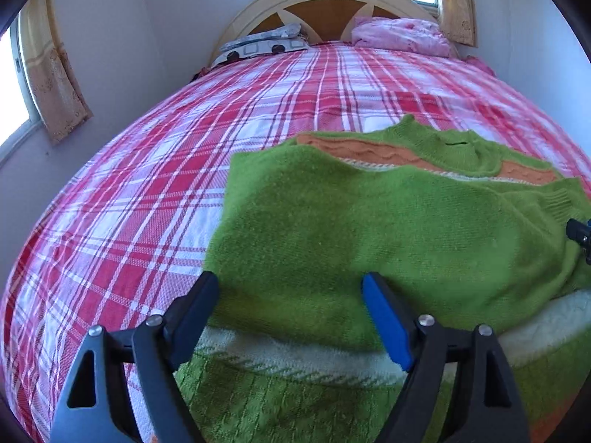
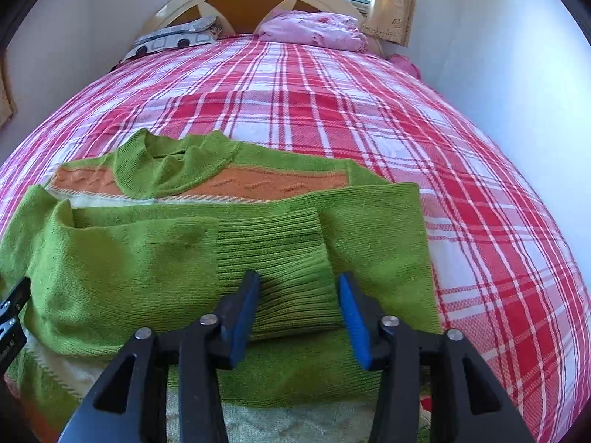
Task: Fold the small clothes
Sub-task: 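Move both tools toward the ribbed hem of the sweater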
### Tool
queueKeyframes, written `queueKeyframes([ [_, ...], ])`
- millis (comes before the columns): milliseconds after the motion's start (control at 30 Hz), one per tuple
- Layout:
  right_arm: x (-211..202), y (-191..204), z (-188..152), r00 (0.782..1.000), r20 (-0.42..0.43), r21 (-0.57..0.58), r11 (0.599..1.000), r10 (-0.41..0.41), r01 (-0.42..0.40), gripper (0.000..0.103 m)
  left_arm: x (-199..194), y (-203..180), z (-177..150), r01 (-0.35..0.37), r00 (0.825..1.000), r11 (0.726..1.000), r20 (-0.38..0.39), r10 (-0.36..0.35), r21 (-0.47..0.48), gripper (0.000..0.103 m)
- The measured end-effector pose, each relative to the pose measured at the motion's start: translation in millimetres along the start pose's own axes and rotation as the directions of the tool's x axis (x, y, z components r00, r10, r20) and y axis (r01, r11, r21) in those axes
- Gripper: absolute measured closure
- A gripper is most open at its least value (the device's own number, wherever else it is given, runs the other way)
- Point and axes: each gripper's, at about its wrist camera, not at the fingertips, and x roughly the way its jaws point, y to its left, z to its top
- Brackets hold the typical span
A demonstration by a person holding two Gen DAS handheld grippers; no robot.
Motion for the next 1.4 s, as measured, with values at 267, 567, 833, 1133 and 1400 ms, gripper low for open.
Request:
queueKeyframes([
  [267,-80,4,-22,0.990,0.136,-0.056,0.997,-0.046,0.054,0.043,-51,39,-31,0.154,0.987,0.988,0.046,-0.153,-0.030,0.018],
  [567,-134,2,-64,0.992,0.125,-0.068,0.998,-0.008,0.016,0.043,-102,88,-92,0.205,0.975,0.979,0.087,-0.204,-0.006,0.014],
  [833,-169,-6,-102,0.991,0.128,-0.061,0.997,-0.031,0.039,0.043,-124,100,-140,0.211,0.975,0.977,0.075,-0.210,-0.008,0.014],
  [1133,-192,-24,-149,0.994,0.098,-0.077,0.995,-0.054,0.061,0.043,-147,97,-181,0.273,0.960,0.962,0.055,-0.274,0.020,0.014],
  [1400,-206,-58,-201,1.000,0.018,-0.072,0.997,0.005,-0.004,0.043,-158,106,-204,0.300,0.953,0.953,0.045,-0.301,0.026,0.014],
])
